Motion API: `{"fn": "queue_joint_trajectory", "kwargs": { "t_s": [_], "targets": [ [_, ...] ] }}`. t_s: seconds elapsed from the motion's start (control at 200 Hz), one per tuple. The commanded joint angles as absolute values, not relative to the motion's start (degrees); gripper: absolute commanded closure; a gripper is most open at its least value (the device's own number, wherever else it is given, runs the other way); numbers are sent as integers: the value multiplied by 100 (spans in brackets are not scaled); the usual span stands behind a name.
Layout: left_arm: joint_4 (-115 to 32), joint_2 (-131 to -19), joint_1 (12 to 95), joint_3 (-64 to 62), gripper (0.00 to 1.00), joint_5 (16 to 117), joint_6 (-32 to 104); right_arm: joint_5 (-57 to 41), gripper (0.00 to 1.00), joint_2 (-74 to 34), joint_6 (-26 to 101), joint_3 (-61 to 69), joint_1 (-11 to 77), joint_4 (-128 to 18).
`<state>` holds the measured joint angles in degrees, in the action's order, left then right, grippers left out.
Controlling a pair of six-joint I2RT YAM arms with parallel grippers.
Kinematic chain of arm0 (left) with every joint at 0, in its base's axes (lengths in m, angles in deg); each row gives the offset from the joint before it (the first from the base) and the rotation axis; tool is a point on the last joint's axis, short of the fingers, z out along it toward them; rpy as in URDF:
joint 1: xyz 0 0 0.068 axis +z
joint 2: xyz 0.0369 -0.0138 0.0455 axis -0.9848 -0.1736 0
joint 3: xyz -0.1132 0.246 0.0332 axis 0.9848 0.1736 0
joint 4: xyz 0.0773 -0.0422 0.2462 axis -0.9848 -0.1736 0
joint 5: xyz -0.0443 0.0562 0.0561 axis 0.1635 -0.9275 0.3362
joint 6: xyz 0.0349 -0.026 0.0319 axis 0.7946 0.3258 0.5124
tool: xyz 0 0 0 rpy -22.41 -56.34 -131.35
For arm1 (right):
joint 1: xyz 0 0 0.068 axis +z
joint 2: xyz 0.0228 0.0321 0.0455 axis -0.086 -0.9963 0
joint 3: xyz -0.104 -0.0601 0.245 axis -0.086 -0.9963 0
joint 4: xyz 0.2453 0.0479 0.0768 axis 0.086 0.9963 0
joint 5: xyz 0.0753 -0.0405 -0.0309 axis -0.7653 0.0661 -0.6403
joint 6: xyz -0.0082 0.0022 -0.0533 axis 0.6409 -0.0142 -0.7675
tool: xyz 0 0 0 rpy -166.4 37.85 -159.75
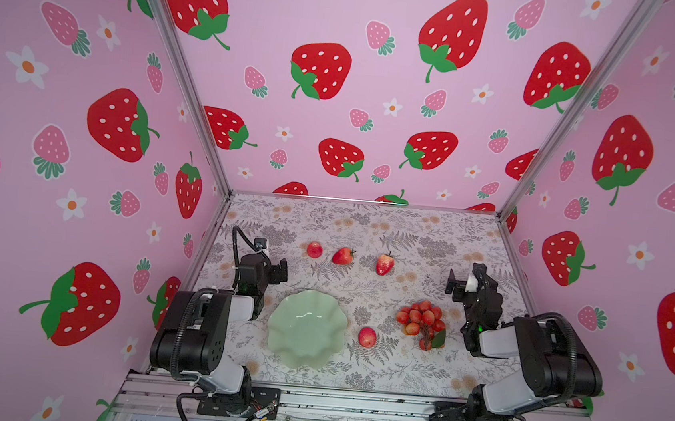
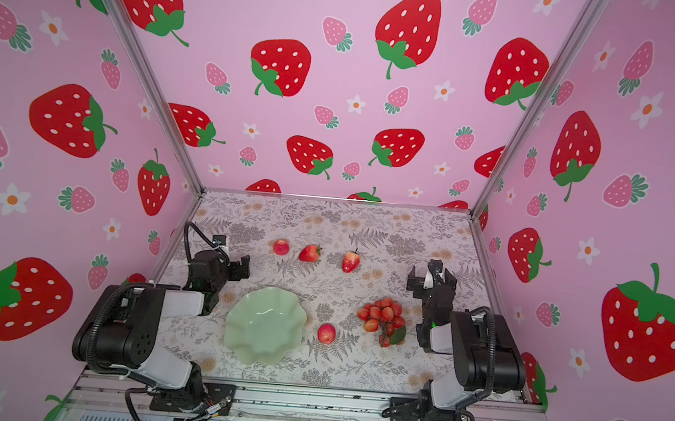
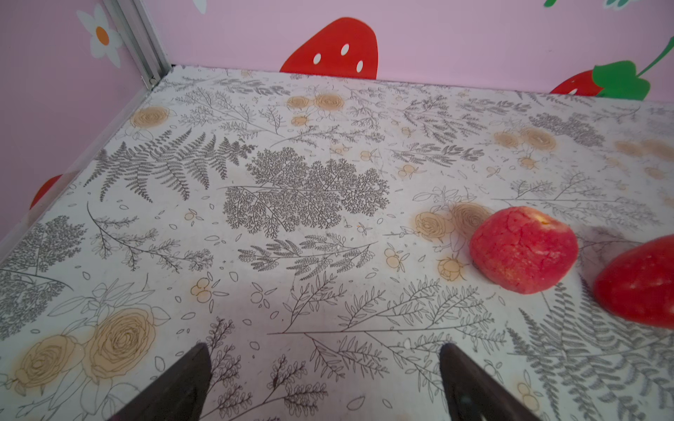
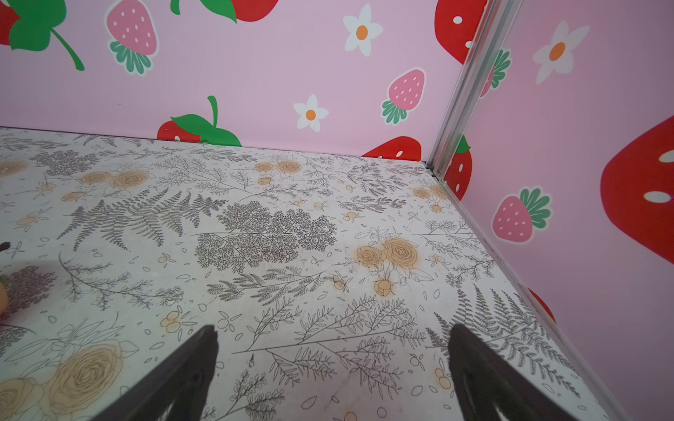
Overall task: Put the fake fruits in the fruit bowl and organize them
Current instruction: 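Reach the left gripper across and grasp the berry bunch by its stems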
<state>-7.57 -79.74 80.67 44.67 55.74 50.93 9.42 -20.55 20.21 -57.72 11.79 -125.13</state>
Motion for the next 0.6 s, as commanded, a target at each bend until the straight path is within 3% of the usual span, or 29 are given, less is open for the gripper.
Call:
{"fn": "queue_joint_trajectory", "kwargs": {
  "t_s": [0.0, 0.14, 0.225, 0.365, 0.595],
  "targets": [
    [-2044, -7065, 7979, 3914, 5, 5201, 4949, 1132, 0, -1222, 2034, -5754, 1215, -11976],
    [-3633, -5977, 7480, 3473, 9, 4166, 4181, 1096, 1, -125, 2602, -5088, 1383, -9830],
    [-5186, -5933, 6616, 2653, 10, 3690, 4227, 832, 0, 220, 3056, -4657, 1556, -8346],
    [-7156, -6274, 5266, 1393, 15, 4552, 3638, 14, 1, 1081, 3624, -4630, 1668, -6396],
    [-7119, -6943, 2890, 729, 25, 4985, 2437, -485, 0, 3479, 4324, -5177, 1673, -4803]
  ]
}}
